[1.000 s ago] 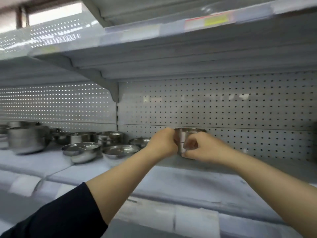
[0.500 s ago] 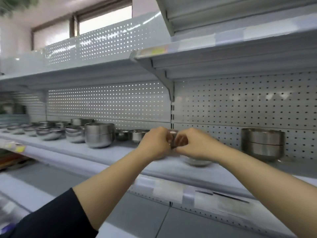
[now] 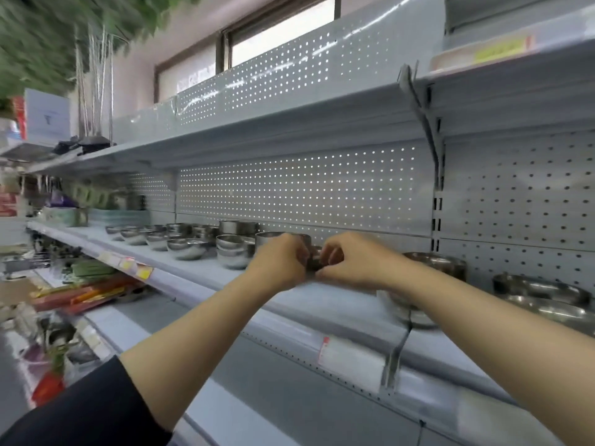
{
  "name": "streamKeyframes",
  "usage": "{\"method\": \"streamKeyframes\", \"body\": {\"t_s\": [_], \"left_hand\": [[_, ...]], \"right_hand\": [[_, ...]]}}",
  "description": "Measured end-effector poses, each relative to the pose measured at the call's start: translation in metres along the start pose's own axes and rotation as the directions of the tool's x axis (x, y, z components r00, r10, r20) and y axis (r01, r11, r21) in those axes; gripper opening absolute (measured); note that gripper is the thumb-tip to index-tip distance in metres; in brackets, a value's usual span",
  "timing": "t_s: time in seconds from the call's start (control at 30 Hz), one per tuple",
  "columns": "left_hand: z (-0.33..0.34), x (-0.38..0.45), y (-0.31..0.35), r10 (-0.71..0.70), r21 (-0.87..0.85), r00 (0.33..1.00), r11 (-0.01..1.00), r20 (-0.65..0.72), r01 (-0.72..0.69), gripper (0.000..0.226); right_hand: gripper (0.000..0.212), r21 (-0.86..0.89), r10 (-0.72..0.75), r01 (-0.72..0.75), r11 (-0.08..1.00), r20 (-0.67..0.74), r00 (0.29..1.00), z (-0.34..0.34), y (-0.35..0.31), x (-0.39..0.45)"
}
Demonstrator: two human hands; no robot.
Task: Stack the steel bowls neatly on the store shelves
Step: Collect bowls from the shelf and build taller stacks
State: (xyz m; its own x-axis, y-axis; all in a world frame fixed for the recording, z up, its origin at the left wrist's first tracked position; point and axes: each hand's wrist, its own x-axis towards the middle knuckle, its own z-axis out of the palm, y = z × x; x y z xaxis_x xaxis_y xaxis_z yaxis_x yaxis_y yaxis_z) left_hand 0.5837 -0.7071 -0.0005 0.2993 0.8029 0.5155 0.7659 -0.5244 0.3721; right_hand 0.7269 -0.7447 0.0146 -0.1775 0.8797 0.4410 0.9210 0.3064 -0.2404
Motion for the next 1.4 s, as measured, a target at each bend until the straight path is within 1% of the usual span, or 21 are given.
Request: {"method": "streamKeyframes", "body": {"t_s": [0.1,0.27,0.33,0.43,0.53,0.6,0.63,0.67,0.7,0.73,0.77,0.8,0.87,0.9,1.0,1.07,1.13,1.17,1.23,1.3,1.4], "left_hand": [[-0.003,0.017,-0.031,-0.004,0.022,1.0,1.0,-0.03,0.005,0.036],[-0.004,0.059,-0.089,-0.04,0.121,0.996,0.991,-0.079,0.049,0.049],[-0.001,0.074,-0.113,-0.061,0.168,0.997,0.983,-0.043,0.067,0.05],[0.007,0.093,-0.145,-0.06,0.252,0.997,0.967,0.057,0.044,0.044],[0.017,0.111,-0.168,-0.07,0.246,0.98,0.969,0.184,0.023,0.042],[0.024,0.122,-0.18,-0.048,0.152,0.96,0.988,0.276,0.006,0.044],[0.029,0.125,-0.184,-0.03,0.073,0.947,0.997,0.32,0.007,0.042],[0.034,0.13,-0.187,0.0,-0.043,0.934,0.999,0.358,0.017,0.037],[0.04,0.133,-0.191,0.022,-0.187,0.92,0.981,0.391,0.056,0.029],[0.044,0.136,-0.193,0.039,-0.326,0.908,0.939,0.417,0.109,0.023],[0.048,0.139,-0.194,0.046,-0.431,0.898,0.887,0.439,0.165,0.024],[0.051,0.142,-0.195,0.047,-0.502,0.892,0.839,0.449,0.208,0.028],[0.057,0.146,-0.198,0.05,-0.558,0.893,0.796,0.446,0.234,0.031],[0.058,0.146,-0.198,0.058,-0.567,0.896,0.792,0.44,0.227,0.031],[0.052,0.143,-0.192,0.092,-0.574,0.901,0.797,0.424,0.189,0.03],[0.042,0.142,-0.179,0.141,-0.587,0.906,0.799,0.399,0.134,0.03],[0.029,0.143,-0.158,0.19,-0.595,0.918,0.801,0.347,0.059,0.026],[0.024,0.143,-0.143,0.214,-0.598,0.923,0.801,0.32,0.021,0.026],[0.014,0.141,-0.108,0.258,-0.612,0.925,0.79,0.278,-0.037,0.036],[0.009,0.135,-0.067,0.304,-0.6,0.92,0.794,0.249,-0.1,0.042],[0.016,0.12,0.003,0.375,-0.599,0.896,0.783,0.238,-0.169,0.038]], "right_hand": [[0.022,-0.018,-0.005,0.005,1.0,0.0,1.0,0.017,0.0,0.037],[0.057,-0.025,0.027,-0.027,0.999,-0.007,1.0,0.044,0.001,0.098],[0.067,-0.08,0.06,-0.059,0.995,0.012,0.998,0.055,0.002,0.117],[0.074,-0.198,0.146,-0.134,0.971,0.048,0.988,0.067,0.007,0.137],[0.075,-0.24,0.238,-0.206,0.949,0.116,0.964,0.075,0.014,0.147],[0.074,-0.196,0.295,-0.266,0.944,0.134,0.946,0.08,0.019,0.15],[0.075,-0.139,0.317,-0.299,0.944,0.131,0.939,0.082,0.021,0.149],[0.073,-0.052,0.341,-0.338,0.94,0.116,0.933,0.084,0.023,0.148],[0.068,0.048,0.365,-0.371,0.927,0.096,0.926,0.087,0.023,0.147],[0.066,0.132,0.392,-0.4,0.907,0.078,0.917,0.091,0.023,0.145],[0.069,0.191,0.422,-0.425,0.885,0.059,0.905,0.095,0.023,0.144],[0.076,0.229,0.45,-0.446,0.865,0.039,0.892,0.1,0.022,0.144],[0.092,0.278,0.488,-0.465,0.841,-0.017,0.873,0.109,0.02,0.142],[0.095,0.304,0.502,-0.467,0.831,-0.045,0.864,0.113,0.018,0.141],[0.1,0.35,0.531,-0.473,0.808,-0.089,0.842,0.109,0.01,0.135],[0.103,0.368,0.532,-0.459,0.809,-0.126,0.837,0.095,0.006,0.127],[0.099,0.388,0.531,-0.436,0.812,-0.179,0.829,0.071,0.003,0.114],[0.094,0.39,0.527,-0.425,0.817,-0.204,0.825,0.055,0.002,0.106],[0.088,0.363,0.523,-0.424,0.829,-0.239,0.818,0.019,0.004,0.084],[0.09,0.317,0.526,-0.44,0.84,-0.28,0.803,-0.017,0.01,0.057],[0.092,0.285,0.551,-0.474,0.833,-0.345,0.76,-0.063,0.027,0.002]]}}
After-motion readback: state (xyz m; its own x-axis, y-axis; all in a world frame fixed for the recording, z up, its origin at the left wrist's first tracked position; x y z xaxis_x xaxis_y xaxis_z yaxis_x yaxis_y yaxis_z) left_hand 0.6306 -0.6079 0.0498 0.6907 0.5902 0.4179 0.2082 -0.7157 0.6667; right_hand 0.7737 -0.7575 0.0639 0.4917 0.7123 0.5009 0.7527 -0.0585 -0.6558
